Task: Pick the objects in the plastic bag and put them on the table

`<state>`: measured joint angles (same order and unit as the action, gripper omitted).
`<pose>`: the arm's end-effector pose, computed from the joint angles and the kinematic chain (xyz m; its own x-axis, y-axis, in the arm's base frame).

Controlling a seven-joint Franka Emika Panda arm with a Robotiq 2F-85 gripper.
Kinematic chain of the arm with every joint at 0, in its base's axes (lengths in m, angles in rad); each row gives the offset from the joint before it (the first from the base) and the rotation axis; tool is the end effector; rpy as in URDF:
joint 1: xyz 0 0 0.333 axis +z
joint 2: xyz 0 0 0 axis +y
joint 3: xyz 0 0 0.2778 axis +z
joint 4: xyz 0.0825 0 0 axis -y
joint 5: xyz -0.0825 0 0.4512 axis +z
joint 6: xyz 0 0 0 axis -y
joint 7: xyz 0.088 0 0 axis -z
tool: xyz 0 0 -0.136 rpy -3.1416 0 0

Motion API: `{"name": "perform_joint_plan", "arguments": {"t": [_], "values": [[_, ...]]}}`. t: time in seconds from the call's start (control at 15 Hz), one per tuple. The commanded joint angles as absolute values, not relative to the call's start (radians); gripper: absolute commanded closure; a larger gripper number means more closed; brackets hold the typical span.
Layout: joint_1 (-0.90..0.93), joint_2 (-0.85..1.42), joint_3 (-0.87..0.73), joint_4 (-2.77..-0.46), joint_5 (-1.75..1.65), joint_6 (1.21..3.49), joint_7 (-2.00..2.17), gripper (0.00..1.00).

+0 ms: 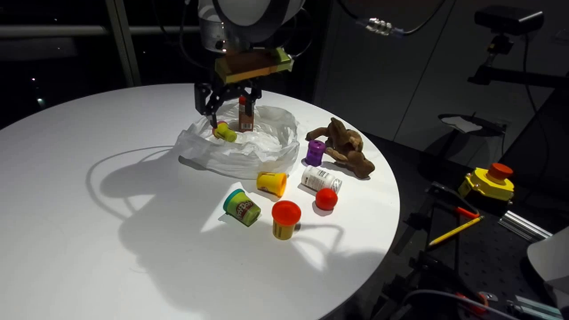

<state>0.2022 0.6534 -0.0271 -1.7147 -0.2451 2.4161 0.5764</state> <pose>0.6939 0.1170 0.1074 0.9710 -0.2033 0.1259 -0.2202 -0.9654 0.1394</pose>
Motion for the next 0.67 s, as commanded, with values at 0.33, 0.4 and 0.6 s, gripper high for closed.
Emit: {"name": "perform_joint_plan", "arguments": {"t": [0.33,0.4,0.6], "values": [[0.198,0.871,-0.075,-1.421,-0.207,2.349,0.429,0.0],[0.194,0.89,-0.075,-1.397,-0.202,2.34,0.42,0.0],[0.174,0.942,-0.066,-1.322,-0.174,2.305,0.38,0.04]]}}
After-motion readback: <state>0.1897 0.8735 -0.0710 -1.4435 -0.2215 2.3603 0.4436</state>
